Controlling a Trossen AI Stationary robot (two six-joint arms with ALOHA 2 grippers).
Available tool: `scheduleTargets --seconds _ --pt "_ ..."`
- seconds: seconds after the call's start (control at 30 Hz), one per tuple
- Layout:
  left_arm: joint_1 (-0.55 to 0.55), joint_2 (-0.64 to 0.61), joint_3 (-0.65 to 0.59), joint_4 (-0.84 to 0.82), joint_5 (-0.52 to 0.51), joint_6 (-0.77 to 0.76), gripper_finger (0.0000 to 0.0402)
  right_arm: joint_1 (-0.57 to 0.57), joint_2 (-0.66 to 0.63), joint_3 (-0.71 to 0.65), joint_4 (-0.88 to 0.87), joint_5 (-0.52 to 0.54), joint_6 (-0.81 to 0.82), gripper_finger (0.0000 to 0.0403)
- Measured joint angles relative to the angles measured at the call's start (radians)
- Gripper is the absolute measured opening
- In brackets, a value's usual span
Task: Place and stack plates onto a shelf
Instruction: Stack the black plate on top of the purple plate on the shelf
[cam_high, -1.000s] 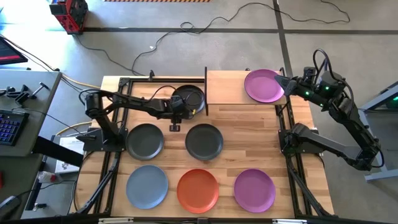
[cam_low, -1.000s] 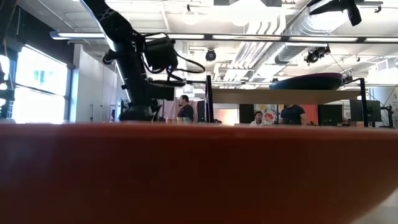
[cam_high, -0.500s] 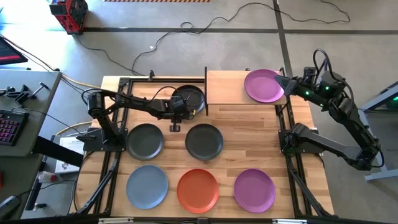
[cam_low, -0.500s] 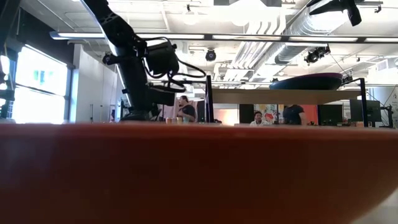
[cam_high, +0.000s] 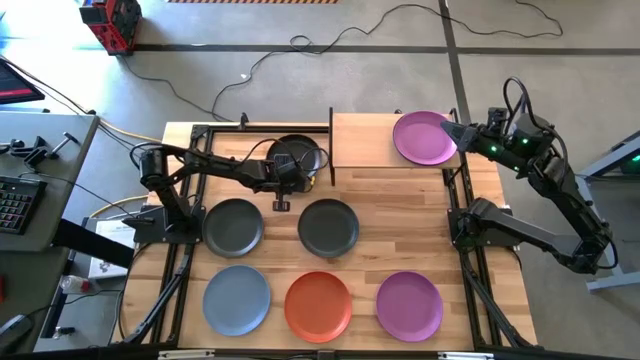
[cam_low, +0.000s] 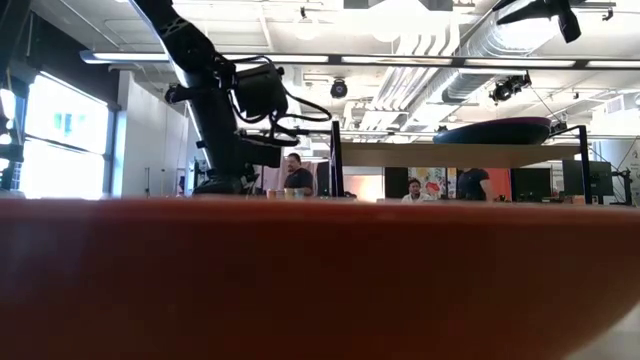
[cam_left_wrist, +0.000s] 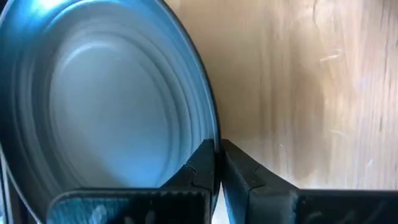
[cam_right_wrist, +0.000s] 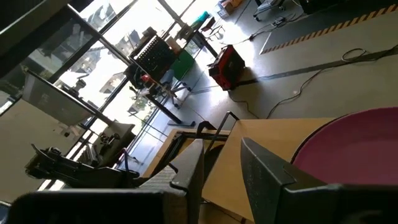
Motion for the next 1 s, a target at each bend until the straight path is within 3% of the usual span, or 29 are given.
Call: scheduleTargets --seconds 0.2,0.53,0.83,1.0 --pt "-0.042 -0.020 0.046 -0.101 -0.024 0.014 0.0002 0.061 0.045 -0.001 0.040 -0.024 0.034 0.0089" --pt "-0.104 -0.092 0.125 -0.284 -0.209 -0.012 0.0001 0.231 0.160 -0.001 0.307 -0.036 0.016 0.0089" --pt "-0.124 -0.314 0.126 -0.445 -0.269 -0.055 0.0001 0.393 0.257 -0.001 0.360 0.035 0.074 0.0089" --pt "-0.176 -0.444 0.126 -0.512 -0.275 0.012 0.0001 0.499 0.321 -0.001 0.363 0.098 0.130 0.0089"
